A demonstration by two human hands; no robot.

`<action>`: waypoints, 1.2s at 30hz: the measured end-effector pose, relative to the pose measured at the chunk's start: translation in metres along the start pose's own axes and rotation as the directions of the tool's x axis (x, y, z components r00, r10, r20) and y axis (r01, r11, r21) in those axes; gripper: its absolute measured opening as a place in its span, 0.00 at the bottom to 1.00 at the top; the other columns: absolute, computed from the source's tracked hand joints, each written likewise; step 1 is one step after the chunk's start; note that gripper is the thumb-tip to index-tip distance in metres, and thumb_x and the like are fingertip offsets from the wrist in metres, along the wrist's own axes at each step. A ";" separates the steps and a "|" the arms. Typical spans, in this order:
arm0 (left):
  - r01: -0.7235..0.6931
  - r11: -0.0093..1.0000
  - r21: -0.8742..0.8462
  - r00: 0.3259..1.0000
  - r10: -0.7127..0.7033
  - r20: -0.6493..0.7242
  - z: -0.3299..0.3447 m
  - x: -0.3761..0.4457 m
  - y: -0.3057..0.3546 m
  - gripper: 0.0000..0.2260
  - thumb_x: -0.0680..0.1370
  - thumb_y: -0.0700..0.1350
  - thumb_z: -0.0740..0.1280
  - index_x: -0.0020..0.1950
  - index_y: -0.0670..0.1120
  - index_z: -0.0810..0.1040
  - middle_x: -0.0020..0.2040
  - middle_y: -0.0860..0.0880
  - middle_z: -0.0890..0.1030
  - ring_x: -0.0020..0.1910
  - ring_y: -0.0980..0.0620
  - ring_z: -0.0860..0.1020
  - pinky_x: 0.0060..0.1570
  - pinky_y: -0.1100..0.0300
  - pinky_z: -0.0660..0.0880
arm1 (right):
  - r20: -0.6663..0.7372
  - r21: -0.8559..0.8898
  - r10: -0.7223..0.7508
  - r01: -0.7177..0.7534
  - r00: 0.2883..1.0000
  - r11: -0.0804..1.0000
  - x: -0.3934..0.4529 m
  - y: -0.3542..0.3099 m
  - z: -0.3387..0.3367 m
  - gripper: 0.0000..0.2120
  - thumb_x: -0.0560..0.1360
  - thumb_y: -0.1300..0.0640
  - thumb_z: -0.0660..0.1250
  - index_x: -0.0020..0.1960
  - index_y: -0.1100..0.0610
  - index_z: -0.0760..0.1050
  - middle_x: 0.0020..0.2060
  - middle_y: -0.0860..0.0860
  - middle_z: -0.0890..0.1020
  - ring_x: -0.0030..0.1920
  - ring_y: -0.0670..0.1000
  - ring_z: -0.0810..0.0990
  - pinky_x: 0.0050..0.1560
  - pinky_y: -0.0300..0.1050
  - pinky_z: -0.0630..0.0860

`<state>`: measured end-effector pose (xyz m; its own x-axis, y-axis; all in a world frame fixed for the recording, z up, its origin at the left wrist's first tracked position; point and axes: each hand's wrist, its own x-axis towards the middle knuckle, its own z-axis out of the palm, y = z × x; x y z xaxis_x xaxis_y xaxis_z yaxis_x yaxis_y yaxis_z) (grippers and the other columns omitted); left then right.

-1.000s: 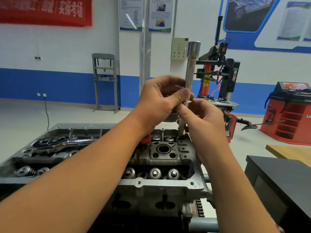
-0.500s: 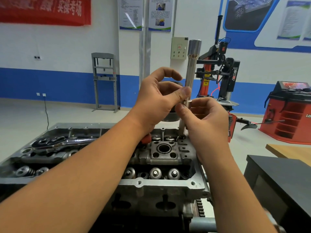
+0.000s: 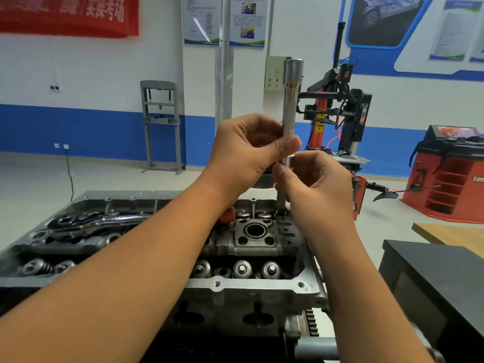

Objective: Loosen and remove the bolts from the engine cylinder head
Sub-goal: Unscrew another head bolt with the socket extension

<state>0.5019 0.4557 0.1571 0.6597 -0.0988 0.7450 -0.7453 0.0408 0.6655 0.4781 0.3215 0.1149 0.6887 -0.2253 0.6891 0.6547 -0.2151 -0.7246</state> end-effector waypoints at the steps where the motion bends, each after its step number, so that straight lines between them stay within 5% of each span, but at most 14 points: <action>1: 0.007 0.999 -0.051 1.000 -0.006 0.029 0.000 0.000 0.000 0.07 0.78 0.38 0.74 0.55 0.39 0.82 0.46 0.38 0.87 0.35 0.55 0.85 0.36 0.66 0.80 | 0.025 0.004 0.011 -0.011 1.000 1.000 0.000 0.000 0.000 0.06 0.78 0.58 0.75 0.48 0.49 0.81 0.40 0.46 0.86 0.40 0.49 0.86 0.47 0.53 0.85; 5: 0.053 0.987 -0.152 0.993 -0.036 0.111 0.002 -0.002 0.001 0.14 0.82 0.29 0.66 0.67 0.33 0.77 0.50 0.37 0.85 0.33 0.60 0.84 0.32 0.71 0.76 | 0.071 0.067 0.034 -0.039 0.997 0.997 0.000 -0.003 -0.001 0.08 0.81 0.61 0.70 0.51 0.48 0.80 0.42 0.48 0.88 0.41 0.51 0.88 0.47 0.55 0.86; 10: 0.014 1.000 0.008 0.999 -0.014 0.050 0.000 0.000 0.000 0.12 0.74 0.37 0.78 0.56 0.43 0.82 0.45 0.46 0.88 0.41 0.48 0.87 0.43 0.55 0.83 | -0.061 -0.017 -0.016 0.015 0.998 1.000 -0.002 -0.002 -0.001 0.12 0.71 0.50 0.81 0.47 0.46 0.79 0.40 0.40 0.86 0.39 0.44 0.85 0.42 0.40 0.81; 13: 0.013 1.000 -0.003 0.999 -0.013 0.049 -0.001 0.000 0.001 0.11 0.75 0.38 0.77 0.55 0.46 0.82 0.44 0.46 0.87 0.36 0.57 0.84 0.38 0.65 0.79 | -0.099 0.012 -0.007 0.008 0.995 1.000 -0.002 0.000 -0.002 0.12 0.72 0.53 0.81 0.45 0.48 0.78 0.37 0.44 0.85 0.36 0.45 0.84 0.38 0.40 0.80; 17: 0.063 0.989 -0.131 0.991 -0.046 0.127 -0.001 -0.003 0.004 0.12 0.83 0.33 0.66 0.67 0.37 0.77 0.48 0.39 0.85 0.29 0.60 0.81 0.29 0.70 0.75 | -0.007 0.113 0.013 -0.013 1.000 0.993 -0.001 0.001 -0.003 0.09 0.77 0.60 0.75 0.49 0.49 0.76 0.39 0.49 0.87 0.40 0.51 0.87 0.40 0.45 0.82; 23: 0.019 0.997 0.076 1.000 -0.018 -0.014 0.001 -0.001 0.002 0.15 0.68 0.47 0.79 0.52 0.44 0.81 0.45 0.42 0.87 0.44 0.45 0.86 0.48 0.49 0.85 | -0.048 -0.022 -0.023 0.021 0.999 1.000 -0.002 0.000 0.000 0.14 0.71 0.51 0.81 0.46 0.47 0.77 0.39 0.43 0.84 0.38 0.44 0.83 0.37 0.36 0.78; 26: 0.048 0.999 0.013 0.999 -0.048 -0.004 0.000 0.000 0.001 0.09 0.74 0.43 0.77 0.50 0.42 0.81 0.44 0.41 0.86 0.36 0.52 0.84 0.38 0.59 0.82 | -0.034 -0.010 -0.019 0.018 0.999 1.000 -0.001 0.001 0.001 0.11 0.75 0.56 0.78 0.47 0.48 0.76 0.38 0.47 0.84 0.39 0.46 0.84 0.41 0.44 0.81; 30: 0.138 0.987 -0.081 0.987 -0.131 0.091 0.000 0.000 0.002 0.08 0.84 0.37 0.65 0.62 0.37 0.81 0.45 0.46 0.87 0.27 0.55 0.71 0.27 0.67 0.70 | 0.013 0.048 -0.026 0.025 1.000 0.999 -0.002 0.001 0.003 0.12 0.79 0.60 0.72 0.48 0.44 0.73 0.42 0.51 0.86 0.42 0.54 0.87 0.48 0.60 0.84; 36: 0.071 0.997 -0.001 0.997 -0.071 0.024 0.000 -0.001 0.004 0.08 0.78 0.36 0.74 0.56 0.38 0.81 0.46 0.41 0.87 0.38 0.55 0.85 0.34 0.67 0.77 | -0.034 -0.012 -0.037 0.037 0.999 0.999 -0.001 0.000 0.000 0.14 0.72 0.51 0.80 0.47 0.45 0.74 0.41 0.41 0.83 0.38 0.43 0.83 0.38 0.37 0.78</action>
<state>0.4980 0.4558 0.1587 0.7083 -0.1251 0.6948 -0.6967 0.0347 0.7165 0.4775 0.3216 0.1138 0.6529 -0.2494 0.7153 0.6757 -0.2351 -0.6987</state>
